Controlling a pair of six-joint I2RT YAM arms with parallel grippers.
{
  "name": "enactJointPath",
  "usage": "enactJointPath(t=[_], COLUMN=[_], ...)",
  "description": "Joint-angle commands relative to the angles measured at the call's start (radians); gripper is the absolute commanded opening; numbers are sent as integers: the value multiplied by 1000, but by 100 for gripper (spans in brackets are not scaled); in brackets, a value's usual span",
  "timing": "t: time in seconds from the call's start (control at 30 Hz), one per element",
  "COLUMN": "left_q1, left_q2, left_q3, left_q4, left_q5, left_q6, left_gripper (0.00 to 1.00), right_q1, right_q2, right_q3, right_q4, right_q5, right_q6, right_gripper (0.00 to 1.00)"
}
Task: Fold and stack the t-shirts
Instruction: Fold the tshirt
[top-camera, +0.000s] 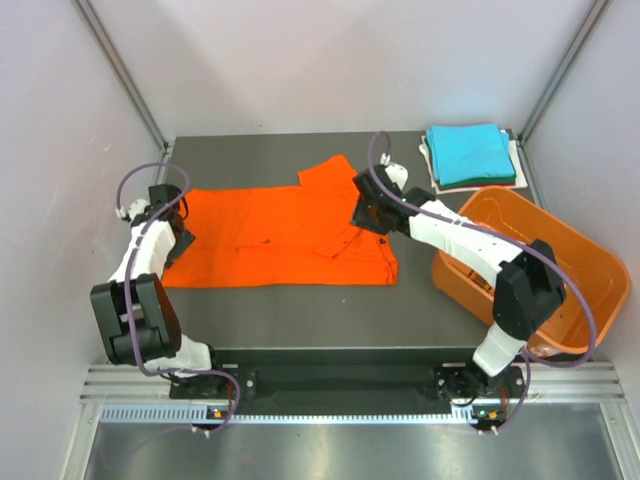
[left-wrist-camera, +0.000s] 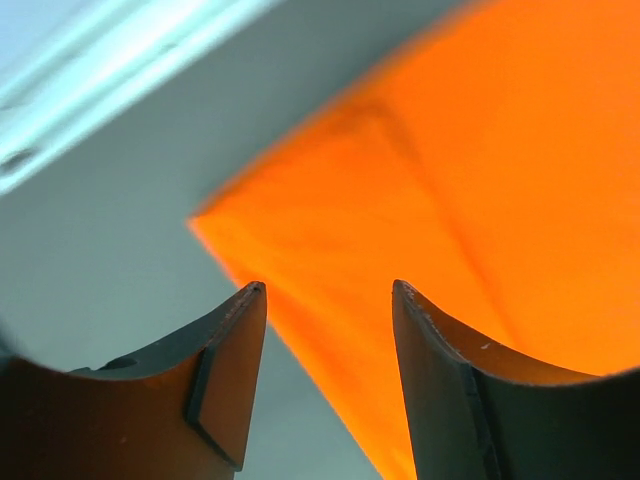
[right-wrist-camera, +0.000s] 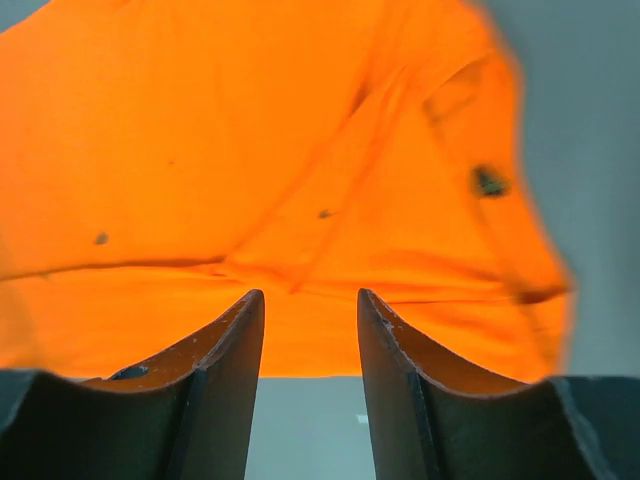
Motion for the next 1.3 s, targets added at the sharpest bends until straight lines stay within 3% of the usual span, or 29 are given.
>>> enactJointPath(t=[0.0,0.07,0.4,0.93,1.27], left_q1=[-2,-2,-3,-12,-12], left_q2=[-109,-176,-264,-328,-328], left_q3=[-45,-81,-236,-244,-227], left_q4=[146,215,315,303,287], left_q5=[300,420,603,601,575], left_q6=[159,198,199,201,204], left_gripper=[58,58,59,58,58], right_q1=[57,79,107,111,111], right_q2=[60,65,137,197,246], right_q3=[-27,-42,-119,-196,-180], right_q4=[84,115,224,407,419], right_q5=[-72,-36,-52,-88,-118], right_q6=[265,349,575,636,653], right_gripper=[43,43,45,45,44])
